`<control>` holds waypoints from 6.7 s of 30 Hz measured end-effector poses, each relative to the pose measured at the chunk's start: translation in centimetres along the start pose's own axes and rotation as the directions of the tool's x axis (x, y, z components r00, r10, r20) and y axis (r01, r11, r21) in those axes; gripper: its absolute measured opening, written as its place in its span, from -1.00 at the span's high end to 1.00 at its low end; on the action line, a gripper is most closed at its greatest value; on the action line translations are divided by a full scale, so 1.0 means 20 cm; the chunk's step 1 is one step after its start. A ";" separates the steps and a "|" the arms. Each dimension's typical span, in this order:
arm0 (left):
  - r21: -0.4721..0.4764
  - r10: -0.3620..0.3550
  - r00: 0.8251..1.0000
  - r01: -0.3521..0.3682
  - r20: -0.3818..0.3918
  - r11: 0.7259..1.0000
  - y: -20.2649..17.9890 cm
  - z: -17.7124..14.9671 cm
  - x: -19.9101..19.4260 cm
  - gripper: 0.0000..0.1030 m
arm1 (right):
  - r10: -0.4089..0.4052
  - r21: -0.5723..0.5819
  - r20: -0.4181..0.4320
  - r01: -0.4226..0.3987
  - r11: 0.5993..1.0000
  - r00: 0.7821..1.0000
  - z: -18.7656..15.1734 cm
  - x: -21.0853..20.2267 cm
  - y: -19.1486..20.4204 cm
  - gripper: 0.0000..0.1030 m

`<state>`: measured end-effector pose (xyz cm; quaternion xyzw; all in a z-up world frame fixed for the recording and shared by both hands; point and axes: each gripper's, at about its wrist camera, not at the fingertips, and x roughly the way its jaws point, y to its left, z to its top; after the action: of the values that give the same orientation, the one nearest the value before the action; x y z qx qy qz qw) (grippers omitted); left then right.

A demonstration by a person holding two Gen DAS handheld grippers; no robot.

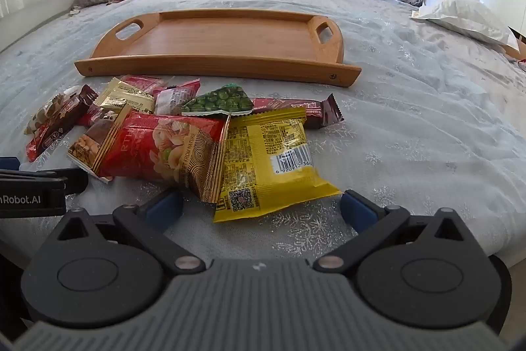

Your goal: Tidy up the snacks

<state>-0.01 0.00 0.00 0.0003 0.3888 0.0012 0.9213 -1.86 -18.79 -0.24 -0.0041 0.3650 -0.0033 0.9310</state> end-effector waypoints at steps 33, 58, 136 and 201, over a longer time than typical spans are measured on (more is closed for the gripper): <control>-0.006 -0.001 1.000 0.001 -0.011 1.000 0.00 0.01 0.00 -1.00 | -0.006 -0.007 0.008 0.006 1.000 1.000 0.00 0.00 0.01 -1.00; -0.006 0.000 1.000 0.000 -0.011 1.000 0.00 0.00 0.00 -1.00 | -0.008 -0.008 0.010 0.008 1.000 1.000 -0.01 0.00 0.01 -1.00; 0.075 -0.073 0.977 0.059 0.202 0.995 -0.14 -0.02 -0.17 -0.40 | -0.099 -0.026 0.260 0.110 0.994 0.960 -0.08 -0.14 -0.09 -0.59; 0.015 -0.118 0.976 0.117 0.181 0.993 -0.08 0.05 -0.15 0.17 | -0.039 -0.003 0.253 0.041 0.999 0.967 -0.02 -0.09 -0.03 -0.11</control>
<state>-1.40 -1.65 2.75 -0.0208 0.3023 -0.0541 0.9514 -3.42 -19.28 0.60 -0.0157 0.2433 -0.0202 0.9696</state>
